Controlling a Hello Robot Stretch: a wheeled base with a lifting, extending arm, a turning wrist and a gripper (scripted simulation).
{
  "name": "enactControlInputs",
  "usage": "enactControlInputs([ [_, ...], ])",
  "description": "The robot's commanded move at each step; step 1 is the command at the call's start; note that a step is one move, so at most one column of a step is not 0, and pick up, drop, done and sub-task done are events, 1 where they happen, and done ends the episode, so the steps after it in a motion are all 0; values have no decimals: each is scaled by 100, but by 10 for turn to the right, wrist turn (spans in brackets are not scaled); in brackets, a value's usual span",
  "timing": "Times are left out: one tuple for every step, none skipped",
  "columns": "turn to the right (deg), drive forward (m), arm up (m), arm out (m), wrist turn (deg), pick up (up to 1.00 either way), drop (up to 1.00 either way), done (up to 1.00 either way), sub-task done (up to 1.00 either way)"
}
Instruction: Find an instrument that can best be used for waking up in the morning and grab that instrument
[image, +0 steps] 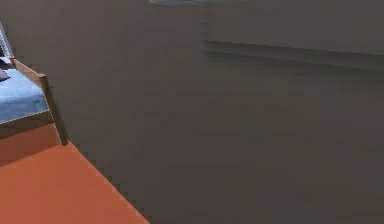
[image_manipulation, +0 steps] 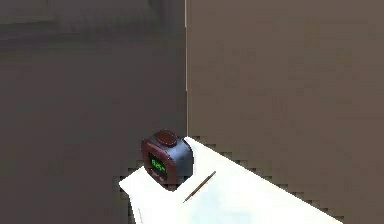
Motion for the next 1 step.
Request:
enactControlInputs([
  [0, 0, 50, 0, 0, 0, 0, 0, 0],
])
